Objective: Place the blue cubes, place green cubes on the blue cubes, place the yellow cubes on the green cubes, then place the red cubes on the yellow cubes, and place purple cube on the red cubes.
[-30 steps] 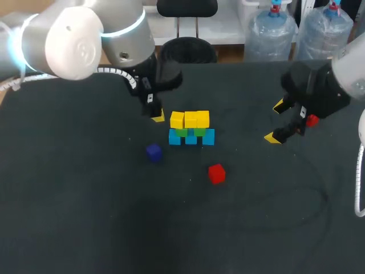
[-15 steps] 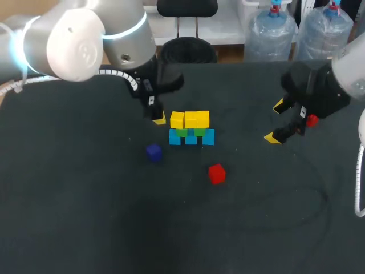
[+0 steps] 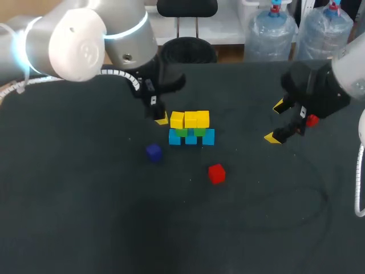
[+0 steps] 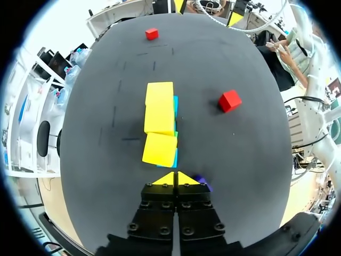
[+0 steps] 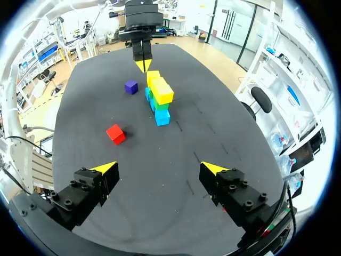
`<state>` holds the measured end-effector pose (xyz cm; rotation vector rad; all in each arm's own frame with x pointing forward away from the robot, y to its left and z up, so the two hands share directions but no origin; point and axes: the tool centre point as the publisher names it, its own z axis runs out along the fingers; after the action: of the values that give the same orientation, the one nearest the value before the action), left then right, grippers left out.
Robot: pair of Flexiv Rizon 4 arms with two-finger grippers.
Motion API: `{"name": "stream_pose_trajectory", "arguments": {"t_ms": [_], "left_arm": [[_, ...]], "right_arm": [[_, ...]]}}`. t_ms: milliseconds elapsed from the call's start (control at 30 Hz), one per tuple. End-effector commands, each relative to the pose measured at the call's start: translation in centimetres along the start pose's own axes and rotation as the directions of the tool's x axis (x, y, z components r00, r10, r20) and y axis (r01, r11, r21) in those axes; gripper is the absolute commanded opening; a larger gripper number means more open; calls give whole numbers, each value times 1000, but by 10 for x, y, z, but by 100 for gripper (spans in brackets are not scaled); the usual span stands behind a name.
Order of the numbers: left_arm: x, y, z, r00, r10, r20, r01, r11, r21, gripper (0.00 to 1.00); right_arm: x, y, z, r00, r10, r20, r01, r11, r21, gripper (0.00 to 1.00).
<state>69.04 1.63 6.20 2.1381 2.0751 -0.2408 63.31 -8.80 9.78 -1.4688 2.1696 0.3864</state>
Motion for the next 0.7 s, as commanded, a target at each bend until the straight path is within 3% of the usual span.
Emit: {"name": "stream_pose_trajectory", "arguments": {"t_ms": [33,700], "left_arm": [[-2,2,1,1000,3,-1,-3,1000,4,0],[-5,2,2,1000,5,2,-5,1000,7,0]], "right_arm": [[0,-1,1,1000,-1,2,1,1000,-2,100],[0,-1,1,1000,-1,2,1,1000,-2,100]]}}
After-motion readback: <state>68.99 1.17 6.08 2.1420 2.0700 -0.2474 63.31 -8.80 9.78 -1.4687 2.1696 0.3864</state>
